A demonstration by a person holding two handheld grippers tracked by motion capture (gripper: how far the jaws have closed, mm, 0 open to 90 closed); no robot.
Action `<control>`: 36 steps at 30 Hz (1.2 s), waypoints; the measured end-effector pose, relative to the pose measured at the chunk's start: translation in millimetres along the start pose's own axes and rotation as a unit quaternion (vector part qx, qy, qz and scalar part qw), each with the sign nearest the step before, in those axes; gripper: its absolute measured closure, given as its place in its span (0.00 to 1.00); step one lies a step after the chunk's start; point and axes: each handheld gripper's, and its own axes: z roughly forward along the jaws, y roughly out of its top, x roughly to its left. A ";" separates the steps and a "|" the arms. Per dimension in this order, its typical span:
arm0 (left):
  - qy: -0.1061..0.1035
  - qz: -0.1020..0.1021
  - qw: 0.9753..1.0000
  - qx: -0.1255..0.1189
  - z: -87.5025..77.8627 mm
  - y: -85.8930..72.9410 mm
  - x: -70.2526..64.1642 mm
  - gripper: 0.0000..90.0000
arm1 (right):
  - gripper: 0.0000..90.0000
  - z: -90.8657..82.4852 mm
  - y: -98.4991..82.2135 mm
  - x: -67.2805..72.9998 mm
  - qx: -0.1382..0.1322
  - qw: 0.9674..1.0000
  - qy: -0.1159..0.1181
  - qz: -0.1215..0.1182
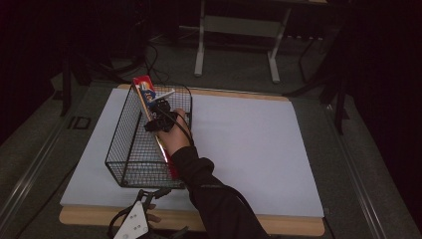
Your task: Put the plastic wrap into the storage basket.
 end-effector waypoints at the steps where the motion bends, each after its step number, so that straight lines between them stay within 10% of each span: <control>1: 0.000 0.000 1.000 0.000 0.1 -0.1 0.0 0.01 | 0.42 0.0 0.0 0.4 0.000 1.000 -0.002 -0.004; 12: -0.001 0.000 1.000 0.001 0.1 -0.2 0.1 0.01 | 0.42 2.7 -3.4 2.4 -0.003 1.000 -0.007 -0.010; 22: -0.002 0.000 1.000 0.003 1.0 -0.7 0.1 0.01 | 0.28 -9.9 -1.2 -5.4 -0.026 0.999 0.037 -0.001; 36: -0.001 0.001 1.000 0.007 3.1 -1.3 -0.4 0.01 | 0.15 -61.3 -9.9 -19.7 -0.080 0.991 0.062 -0.082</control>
